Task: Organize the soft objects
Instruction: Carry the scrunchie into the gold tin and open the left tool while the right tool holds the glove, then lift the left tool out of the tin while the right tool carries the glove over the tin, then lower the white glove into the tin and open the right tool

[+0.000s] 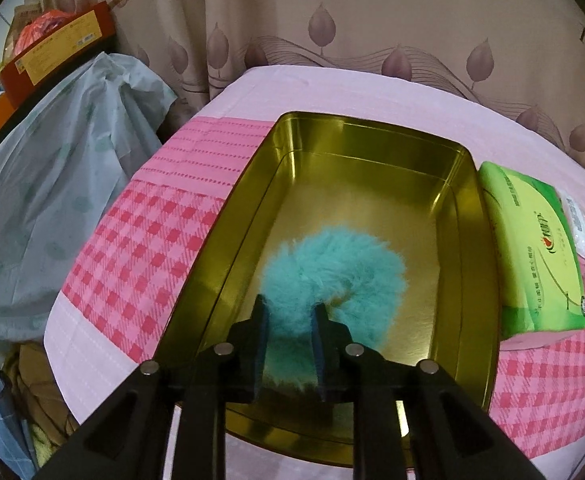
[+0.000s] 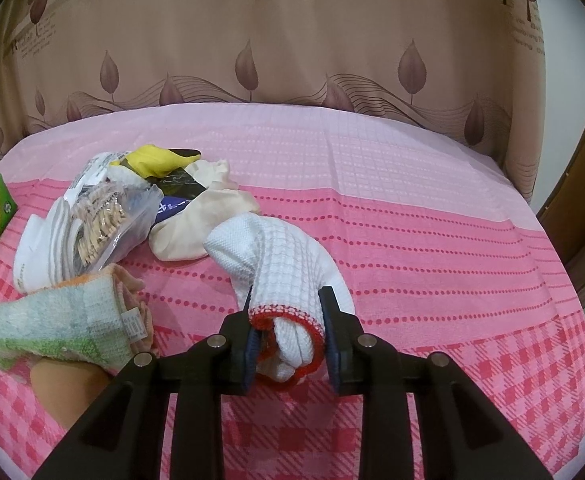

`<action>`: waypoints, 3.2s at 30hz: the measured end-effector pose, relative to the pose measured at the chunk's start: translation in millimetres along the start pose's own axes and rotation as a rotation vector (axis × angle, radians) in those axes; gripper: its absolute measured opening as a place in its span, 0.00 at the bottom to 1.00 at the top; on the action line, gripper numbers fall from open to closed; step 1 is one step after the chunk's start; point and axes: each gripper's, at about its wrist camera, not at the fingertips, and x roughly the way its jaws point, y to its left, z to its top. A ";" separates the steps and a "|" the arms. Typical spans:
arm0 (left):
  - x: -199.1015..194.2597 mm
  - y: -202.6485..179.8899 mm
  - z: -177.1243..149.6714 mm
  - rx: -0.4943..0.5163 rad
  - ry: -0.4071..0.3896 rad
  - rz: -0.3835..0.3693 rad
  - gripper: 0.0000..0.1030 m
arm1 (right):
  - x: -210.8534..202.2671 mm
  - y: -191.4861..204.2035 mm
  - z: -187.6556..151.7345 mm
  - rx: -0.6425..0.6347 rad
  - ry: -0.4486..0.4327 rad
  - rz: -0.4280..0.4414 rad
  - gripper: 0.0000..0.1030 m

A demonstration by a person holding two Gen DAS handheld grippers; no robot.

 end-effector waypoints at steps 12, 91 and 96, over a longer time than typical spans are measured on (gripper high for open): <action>-17.2 7.5 -3.3 -0.027 -0.045 0.001 0.41 | -0.9 0.7 0.4 -0.008 0.003 -0.007 0.25; -66.2 152.0 -35.7 -0.588 -0.101 0.220 0.46 | -96.0 431.0 16.7 -0.495 0.016 0.564 0.24; -66.5 150.1 -34.6 -0.585 -0.100 0.221 0.46 | -95.8 431.0 14.6 -0.496 0.017 0.580 0.35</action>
